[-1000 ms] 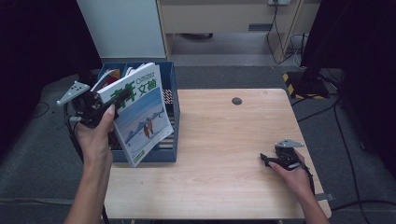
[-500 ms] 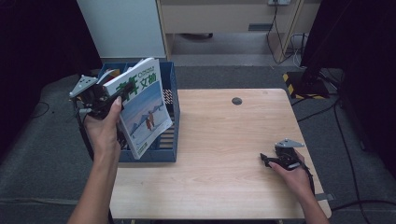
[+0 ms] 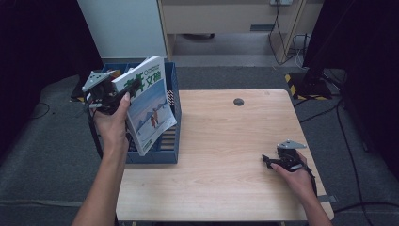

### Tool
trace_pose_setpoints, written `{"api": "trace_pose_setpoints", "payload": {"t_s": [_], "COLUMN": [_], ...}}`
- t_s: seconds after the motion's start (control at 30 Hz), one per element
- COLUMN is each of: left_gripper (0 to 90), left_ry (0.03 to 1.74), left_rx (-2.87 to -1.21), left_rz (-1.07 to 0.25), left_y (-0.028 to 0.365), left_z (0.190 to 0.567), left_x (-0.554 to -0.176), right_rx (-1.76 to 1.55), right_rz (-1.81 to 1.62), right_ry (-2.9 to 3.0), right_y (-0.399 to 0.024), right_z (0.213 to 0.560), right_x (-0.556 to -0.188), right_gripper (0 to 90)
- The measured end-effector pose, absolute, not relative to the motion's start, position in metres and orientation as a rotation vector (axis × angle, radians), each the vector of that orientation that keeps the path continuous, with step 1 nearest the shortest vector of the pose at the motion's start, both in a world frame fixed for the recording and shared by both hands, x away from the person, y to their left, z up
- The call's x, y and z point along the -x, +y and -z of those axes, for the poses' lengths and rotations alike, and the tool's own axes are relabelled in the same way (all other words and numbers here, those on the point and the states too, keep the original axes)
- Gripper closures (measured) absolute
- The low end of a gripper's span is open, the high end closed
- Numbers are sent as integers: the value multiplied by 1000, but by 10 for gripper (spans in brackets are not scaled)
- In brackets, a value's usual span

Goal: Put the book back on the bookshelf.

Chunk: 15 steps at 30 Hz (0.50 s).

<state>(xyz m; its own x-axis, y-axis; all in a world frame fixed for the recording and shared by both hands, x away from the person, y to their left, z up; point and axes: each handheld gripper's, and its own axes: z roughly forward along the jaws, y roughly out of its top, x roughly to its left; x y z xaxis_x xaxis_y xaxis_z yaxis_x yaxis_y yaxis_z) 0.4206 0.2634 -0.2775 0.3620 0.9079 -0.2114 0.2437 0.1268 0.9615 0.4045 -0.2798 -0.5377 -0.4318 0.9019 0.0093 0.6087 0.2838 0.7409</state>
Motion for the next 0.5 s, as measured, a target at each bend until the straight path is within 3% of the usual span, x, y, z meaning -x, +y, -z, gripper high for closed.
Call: {"api": "trace_pose_setpoints", "payload": {"t_s": [0.5], "left_gripper": [733], "left_ry": [1151], "left_rx": [-1400], "left_rz": [-706], "left_y": [269], "left_z": [275], "left_x": [-420], "right_rx": [-1357], "right_rz": [-958], "right_ry": [2145], "right_y": [-280], "right_z": [538], "right_x": [-405], "right_gripper": [235]}}
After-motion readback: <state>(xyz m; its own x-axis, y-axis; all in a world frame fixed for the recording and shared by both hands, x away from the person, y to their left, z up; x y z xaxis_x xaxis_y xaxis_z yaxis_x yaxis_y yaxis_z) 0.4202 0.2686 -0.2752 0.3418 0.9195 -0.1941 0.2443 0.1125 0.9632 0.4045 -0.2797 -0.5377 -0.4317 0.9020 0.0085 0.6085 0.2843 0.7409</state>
